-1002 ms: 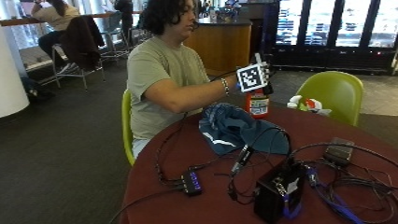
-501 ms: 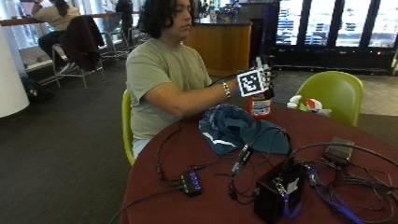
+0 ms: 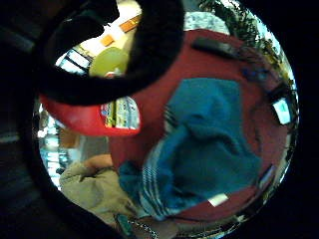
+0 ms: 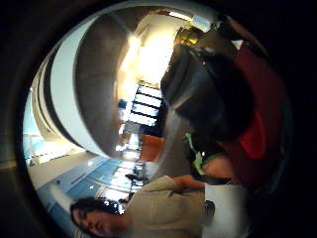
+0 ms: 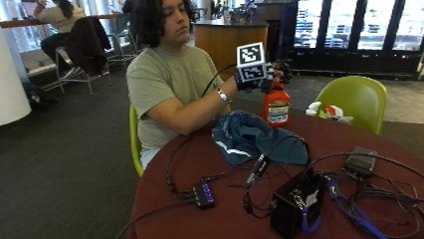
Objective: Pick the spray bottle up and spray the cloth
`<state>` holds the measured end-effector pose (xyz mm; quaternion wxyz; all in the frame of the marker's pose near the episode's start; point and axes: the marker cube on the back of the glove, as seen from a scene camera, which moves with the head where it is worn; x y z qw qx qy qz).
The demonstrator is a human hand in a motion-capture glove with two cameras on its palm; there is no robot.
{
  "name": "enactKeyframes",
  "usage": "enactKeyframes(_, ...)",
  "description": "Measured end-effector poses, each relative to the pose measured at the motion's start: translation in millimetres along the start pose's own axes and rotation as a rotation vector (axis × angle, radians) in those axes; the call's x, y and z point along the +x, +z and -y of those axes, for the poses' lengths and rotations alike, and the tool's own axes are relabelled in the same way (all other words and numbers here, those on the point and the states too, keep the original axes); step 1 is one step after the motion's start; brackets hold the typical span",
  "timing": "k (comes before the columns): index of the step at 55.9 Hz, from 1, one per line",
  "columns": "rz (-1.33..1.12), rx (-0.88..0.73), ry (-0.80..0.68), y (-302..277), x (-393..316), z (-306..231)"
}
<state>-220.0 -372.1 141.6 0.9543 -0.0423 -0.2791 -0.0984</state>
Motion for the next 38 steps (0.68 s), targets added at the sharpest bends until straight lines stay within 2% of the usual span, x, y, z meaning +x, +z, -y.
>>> enactKeyframes(6, -0.200, 0.003, 0.071, -40.7, 4.4, -21.0)
enactKeyframes(14, -0.326, 0.013, 0.119, -73.3, 1.0, -53.5)
enactKeyframes(22, -0.464, -0.035, 0.247, -96.3, -0.7, -90.4)
enactKeyframes(28, -0.507, -0.024, 0.283, -107.7, -3.8, -109.7)
enactKeyframes(38, -0.474, -0.020, 0.248, -111.2, -10.8, -122.3)
